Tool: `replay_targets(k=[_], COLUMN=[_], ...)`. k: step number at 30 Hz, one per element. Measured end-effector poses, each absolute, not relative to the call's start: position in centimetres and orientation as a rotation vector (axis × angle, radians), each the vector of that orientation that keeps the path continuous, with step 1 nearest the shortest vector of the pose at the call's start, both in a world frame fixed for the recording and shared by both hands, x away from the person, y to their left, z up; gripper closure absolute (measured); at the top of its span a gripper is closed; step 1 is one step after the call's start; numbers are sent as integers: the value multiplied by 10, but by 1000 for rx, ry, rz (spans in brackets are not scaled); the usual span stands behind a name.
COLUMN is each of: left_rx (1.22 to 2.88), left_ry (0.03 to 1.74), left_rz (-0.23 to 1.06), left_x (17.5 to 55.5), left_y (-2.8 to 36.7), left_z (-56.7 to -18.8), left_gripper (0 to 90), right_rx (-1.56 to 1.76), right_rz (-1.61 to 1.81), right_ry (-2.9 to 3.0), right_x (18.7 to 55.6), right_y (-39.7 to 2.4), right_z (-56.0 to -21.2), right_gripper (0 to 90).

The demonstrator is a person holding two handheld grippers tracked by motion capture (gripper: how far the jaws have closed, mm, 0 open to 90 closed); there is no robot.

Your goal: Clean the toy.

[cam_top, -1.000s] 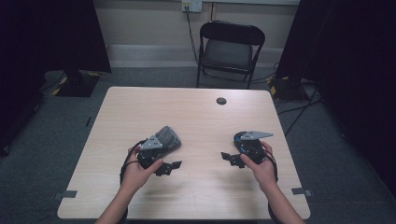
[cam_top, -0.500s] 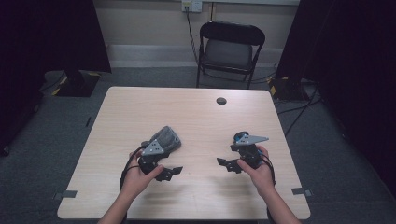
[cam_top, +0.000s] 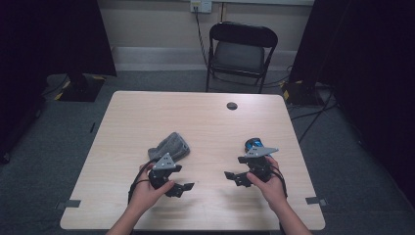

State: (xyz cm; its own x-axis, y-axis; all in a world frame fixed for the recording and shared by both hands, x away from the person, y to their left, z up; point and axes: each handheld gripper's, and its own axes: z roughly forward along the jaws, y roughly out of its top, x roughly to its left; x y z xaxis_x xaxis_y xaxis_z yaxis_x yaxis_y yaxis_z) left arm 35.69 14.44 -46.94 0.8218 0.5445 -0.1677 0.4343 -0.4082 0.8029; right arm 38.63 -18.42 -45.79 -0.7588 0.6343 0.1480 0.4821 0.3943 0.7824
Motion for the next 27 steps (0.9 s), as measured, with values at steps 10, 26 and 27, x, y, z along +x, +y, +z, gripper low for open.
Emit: replay_targets(k=[10,26,27], left_rx=[2066,2097,2101], left_ry=[694,670,665], left_rz=[127,106,108], left_x=[351,343,343], left_y=[139,132,132], left_z=[-473,-480,-481], left_gripper=[160,160,160], right_rx=[967,932,933], right_rz=[1301,1282,1279], right_ry=[2519,2560,2563], right_x=[376,363,362], right_y=[-182,-184,-185], right_z=[-466,-477,-478], right_gripper=[146,146,147])
